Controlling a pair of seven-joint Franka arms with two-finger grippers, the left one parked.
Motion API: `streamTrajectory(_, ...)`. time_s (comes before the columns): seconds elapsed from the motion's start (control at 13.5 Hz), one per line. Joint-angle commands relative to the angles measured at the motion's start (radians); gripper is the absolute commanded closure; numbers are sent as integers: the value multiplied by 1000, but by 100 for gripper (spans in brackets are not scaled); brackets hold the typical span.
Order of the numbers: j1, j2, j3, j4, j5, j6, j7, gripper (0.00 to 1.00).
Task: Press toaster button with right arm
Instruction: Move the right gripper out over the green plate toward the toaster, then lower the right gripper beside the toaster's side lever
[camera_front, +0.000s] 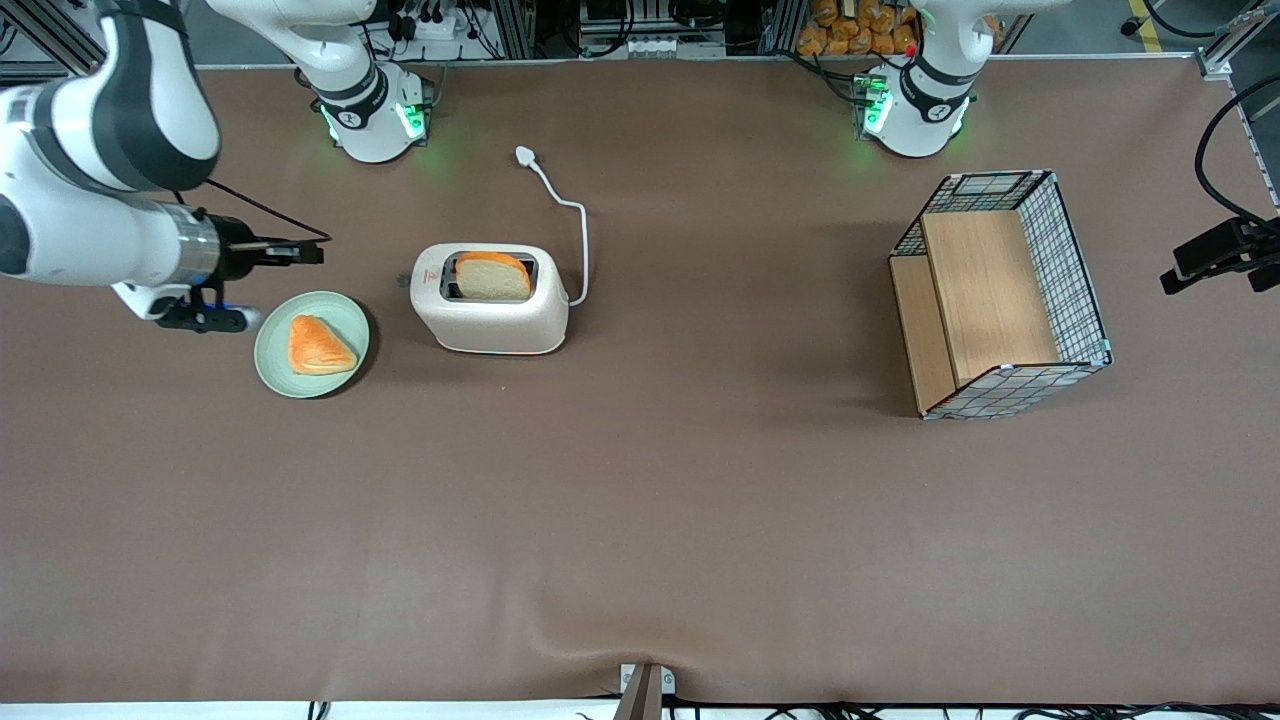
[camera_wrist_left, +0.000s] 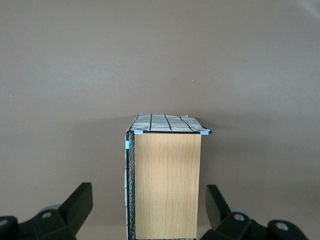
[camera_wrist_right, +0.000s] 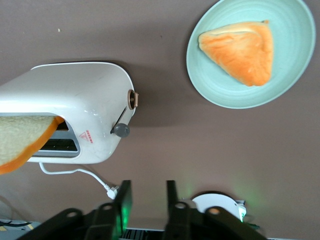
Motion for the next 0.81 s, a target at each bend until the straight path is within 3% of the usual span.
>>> streamTrajectory(0.0, 28, -11, 0, -75, 21, 72, 11, 100)
streamTrajectory(0.15, 28, -10, 2, -101, 28, 100, 12, 100)
streamTrajectory(0.37, 21, -5, 0, -146, 142, 135, 11, 100)
streamTrajectory(0.74, 27, 28, 0, -201, 212, 201, 11, 100)
